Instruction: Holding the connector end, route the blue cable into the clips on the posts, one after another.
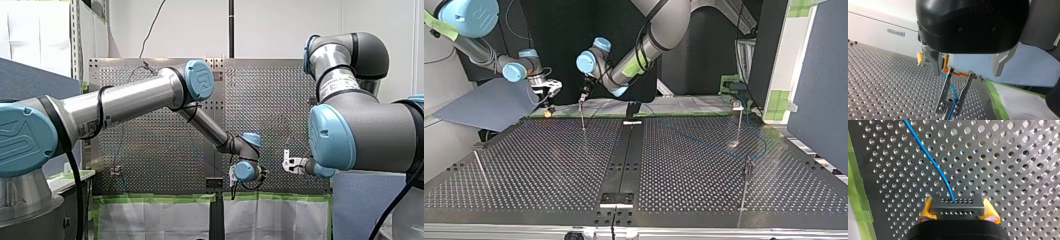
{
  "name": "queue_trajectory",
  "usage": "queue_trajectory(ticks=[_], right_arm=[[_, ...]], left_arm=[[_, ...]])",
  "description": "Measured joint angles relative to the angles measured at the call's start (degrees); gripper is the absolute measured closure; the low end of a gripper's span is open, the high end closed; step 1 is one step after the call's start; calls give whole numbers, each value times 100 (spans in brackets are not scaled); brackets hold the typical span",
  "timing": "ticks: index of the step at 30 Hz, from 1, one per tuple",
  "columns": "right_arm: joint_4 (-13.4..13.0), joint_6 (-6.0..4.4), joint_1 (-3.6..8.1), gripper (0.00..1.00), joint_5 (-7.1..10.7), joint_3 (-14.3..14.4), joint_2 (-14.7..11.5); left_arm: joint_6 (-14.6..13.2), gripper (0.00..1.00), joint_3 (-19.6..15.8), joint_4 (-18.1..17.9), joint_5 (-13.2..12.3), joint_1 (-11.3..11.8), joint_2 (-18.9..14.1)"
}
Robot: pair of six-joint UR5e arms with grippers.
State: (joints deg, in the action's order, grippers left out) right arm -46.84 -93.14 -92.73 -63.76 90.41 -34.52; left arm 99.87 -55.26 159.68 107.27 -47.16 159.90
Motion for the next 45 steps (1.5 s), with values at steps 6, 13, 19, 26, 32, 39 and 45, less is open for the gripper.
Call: queue_trajectory(ticks=[6,13,19,26,32,39,45], right_arm=[[33,-19,35,100,12,-1,4],[45,-22,55,100,28,0,3],[43,-22,59,100,45,1,7],[44,-22,56,100,47,0,12],[55,-22,71,100,47,-1,17],[62,-35,99,100,47,0,21],[60,-47,109,100,47,0,23]], left_arm=[[-1,0,0,-5,48,1,0],[8,0,0,-6,188,-6,0],[11,0,0,-7,201,-10,0],[23,0,0,-3,219,-17,-2],[-107,0,-132,-94,403,-115,-163],[-249,0,-446,-400,334,-225,-481],[-26,0,-745,-702,412,-185,-782]])
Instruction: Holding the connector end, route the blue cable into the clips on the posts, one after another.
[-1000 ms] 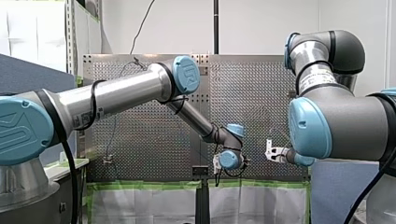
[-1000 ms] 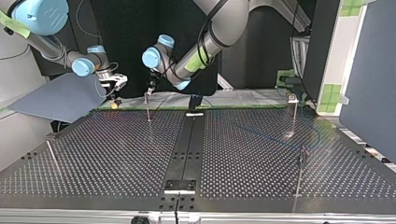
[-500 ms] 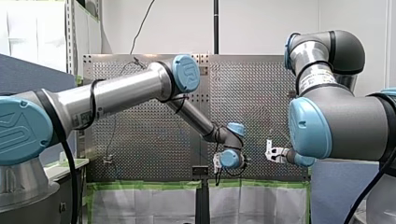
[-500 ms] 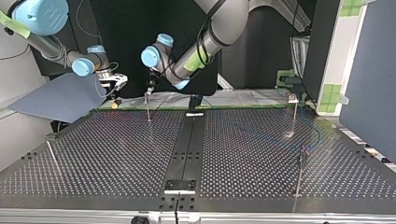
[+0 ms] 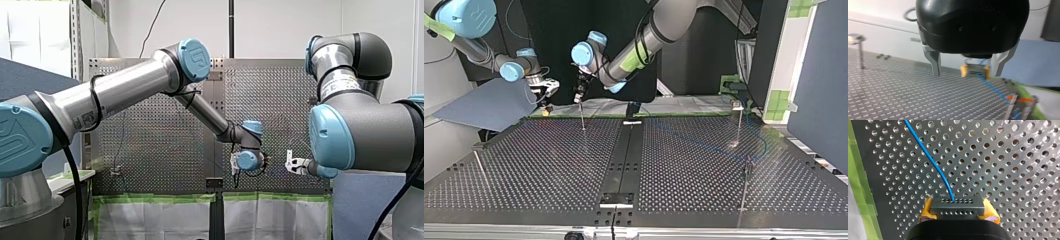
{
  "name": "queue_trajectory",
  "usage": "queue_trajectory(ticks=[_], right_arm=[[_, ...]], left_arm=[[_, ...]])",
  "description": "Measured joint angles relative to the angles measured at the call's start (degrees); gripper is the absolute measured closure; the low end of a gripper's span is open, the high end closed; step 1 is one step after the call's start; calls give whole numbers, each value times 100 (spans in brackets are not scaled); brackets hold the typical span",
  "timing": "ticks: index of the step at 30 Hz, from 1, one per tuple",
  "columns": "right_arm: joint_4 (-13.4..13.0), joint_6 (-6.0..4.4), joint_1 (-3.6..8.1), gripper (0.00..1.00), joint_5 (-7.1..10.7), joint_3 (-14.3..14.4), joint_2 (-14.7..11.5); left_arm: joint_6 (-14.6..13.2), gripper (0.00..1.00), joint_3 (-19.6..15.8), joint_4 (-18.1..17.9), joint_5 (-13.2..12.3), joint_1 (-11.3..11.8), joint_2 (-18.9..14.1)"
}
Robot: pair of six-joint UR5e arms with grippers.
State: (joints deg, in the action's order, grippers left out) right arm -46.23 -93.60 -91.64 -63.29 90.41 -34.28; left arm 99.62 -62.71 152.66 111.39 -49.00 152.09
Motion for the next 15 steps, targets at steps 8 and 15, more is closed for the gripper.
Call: queue_trajectory(ticks=[8,15], right_arm=[[8,-5,8,100,0,0,2],[6,-24,10,100,63,1,5]], left_arm=[[378,0,-384,-43,136,264,-384],[712,0,-720,268,-83,553,-720]])
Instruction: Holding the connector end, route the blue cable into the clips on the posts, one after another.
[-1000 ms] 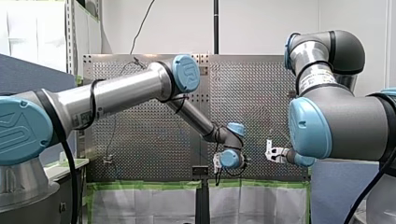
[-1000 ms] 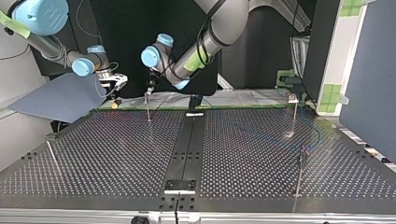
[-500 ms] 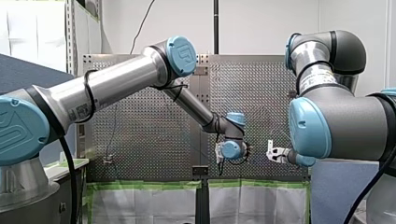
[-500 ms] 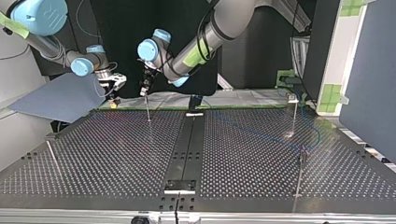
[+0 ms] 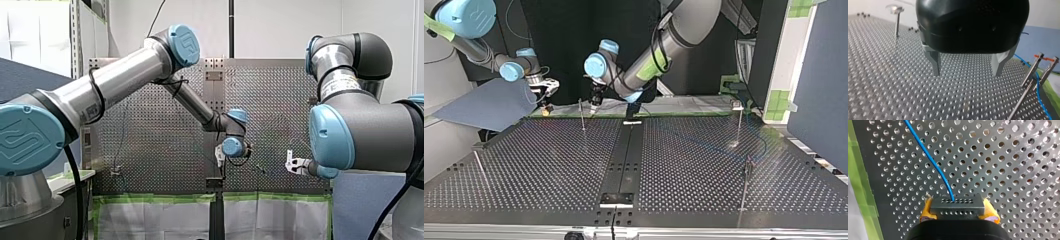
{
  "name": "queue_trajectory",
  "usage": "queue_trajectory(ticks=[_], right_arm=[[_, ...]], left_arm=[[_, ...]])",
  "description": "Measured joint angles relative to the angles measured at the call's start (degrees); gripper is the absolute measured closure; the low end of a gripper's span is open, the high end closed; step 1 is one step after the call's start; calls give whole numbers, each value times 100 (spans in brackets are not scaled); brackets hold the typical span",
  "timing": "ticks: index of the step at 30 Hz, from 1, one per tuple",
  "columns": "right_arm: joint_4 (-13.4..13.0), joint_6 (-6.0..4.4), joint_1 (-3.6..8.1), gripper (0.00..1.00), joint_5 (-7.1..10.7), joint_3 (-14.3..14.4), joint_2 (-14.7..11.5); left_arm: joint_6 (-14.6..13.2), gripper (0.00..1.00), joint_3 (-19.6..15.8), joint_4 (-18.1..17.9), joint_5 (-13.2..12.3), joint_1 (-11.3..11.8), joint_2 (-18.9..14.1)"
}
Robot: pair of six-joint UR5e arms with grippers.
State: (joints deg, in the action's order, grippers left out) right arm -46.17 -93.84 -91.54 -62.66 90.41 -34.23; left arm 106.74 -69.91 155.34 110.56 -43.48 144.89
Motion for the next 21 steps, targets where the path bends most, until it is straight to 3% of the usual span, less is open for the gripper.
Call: queue_trajectory(ticks=[7,16,21], right_arm=[[0,-10,-12,100,31,1,7],[2,-11,-17,100,34,0,21],[2,-9,-17,100,34,-1,25]], left_arm=[[48,0,-369,53,8,54,-368],[77,0,-801,-207,205,76,-800],[226,0,-1061,-457,228,117,-1061]])
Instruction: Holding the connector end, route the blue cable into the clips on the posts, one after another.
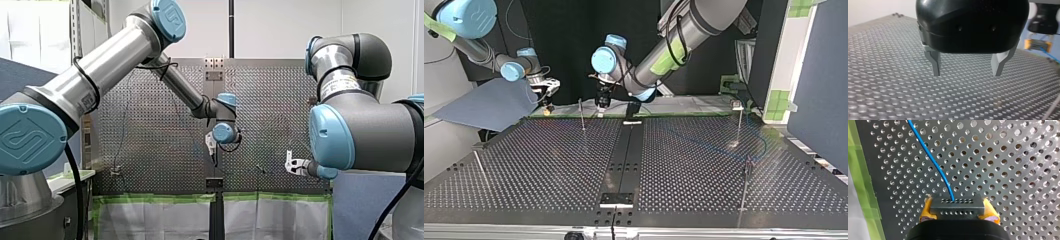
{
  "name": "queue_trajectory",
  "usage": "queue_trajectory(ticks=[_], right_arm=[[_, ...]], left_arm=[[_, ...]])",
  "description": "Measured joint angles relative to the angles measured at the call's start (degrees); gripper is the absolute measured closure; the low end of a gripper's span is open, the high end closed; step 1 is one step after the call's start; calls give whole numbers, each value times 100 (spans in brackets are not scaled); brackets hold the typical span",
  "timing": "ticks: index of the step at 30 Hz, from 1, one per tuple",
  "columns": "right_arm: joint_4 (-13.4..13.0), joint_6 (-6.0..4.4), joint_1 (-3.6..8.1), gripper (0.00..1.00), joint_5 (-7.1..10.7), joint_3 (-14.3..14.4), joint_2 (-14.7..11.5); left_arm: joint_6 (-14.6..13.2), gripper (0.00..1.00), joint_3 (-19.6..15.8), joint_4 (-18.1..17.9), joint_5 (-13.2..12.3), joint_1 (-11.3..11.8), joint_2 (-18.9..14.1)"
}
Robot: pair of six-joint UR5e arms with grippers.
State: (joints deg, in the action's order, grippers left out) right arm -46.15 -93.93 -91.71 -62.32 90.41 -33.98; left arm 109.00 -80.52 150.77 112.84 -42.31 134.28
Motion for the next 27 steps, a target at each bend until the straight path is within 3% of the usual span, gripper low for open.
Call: queue_trajectory(ticks=[11,27], right_arm=[[-5,-1,-8,100,0,0,15],[0,5,-26,100,0,0,28]], left_arm=[[-138,0,-601,-590,131,62,-600],[-195,0,-1414,-971,213,158,-1414]])
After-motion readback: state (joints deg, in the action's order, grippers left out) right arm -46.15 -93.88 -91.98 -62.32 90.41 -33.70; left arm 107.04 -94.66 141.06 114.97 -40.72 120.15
